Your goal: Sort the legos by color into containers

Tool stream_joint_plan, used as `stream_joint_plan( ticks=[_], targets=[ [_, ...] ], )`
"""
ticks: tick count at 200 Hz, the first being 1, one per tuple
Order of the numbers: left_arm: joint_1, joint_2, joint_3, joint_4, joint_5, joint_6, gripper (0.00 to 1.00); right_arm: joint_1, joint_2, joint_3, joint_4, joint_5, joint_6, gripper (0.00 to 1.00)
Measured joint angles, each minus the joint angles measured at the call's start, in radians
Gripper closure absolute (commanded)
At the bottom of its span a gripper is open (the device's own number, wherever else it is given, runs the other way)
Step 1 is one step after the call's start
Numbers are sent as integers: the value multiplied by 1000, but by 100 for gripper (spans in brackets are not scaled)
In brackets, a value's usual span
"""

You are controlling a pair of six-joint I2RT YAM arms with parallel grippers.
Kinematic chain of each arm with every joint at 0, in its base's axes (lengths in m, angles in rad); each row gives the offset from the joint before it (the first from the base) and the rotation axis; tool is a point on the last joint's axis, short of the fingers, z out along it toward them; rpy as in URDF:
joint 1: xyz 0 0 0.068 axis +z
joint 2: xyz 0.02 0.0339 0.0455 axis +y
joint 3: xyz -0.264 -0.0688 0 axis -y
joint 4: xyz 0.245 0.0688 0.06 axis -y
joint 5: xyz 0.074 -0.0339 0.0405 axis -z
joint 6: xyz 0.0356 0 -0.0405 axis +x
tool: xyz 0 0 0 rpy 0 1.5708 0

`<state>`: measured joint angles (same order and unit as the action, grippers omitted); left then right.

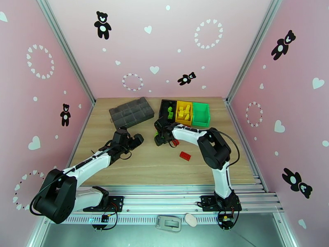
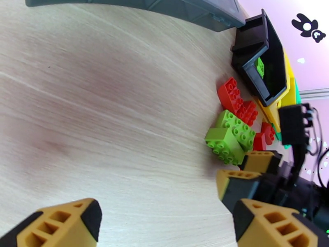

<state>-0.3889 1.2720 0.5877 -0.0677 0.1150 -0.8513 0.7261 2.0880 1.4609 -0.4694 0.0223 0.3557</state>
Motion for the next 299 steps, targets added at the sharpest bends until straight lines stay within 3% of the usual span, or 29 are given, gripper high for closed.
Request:
stream_joint_plan(
  ticks=[57, 140, 167, 213, 247, 299],
  targets=[
    [0, 13, 0, 1, 0, 0, 10, -2, 45, 75, -16, 18, -1, 37],
    [0, 85, 9, 9, 5, 0, 10, -6, 50, 92, -29, 8, -22, 67],
    [-1, 132, 41, 27, 16, 0, 11, -6, 31, 68, -28, 6, -16, 72],
    [-1, 187, 113, 46, 31, 0, 11, -6, -23, 57, -37, 13, -14, 61],
    [0, 201, 172, 27, 29, 13, 13, -6, -32, 64, -46, 30, -16, 48],
    [32, 257, 299, -50, 0, 66, 19, 0, -10, 211, -72, 36, -15, 52]
  ],
)
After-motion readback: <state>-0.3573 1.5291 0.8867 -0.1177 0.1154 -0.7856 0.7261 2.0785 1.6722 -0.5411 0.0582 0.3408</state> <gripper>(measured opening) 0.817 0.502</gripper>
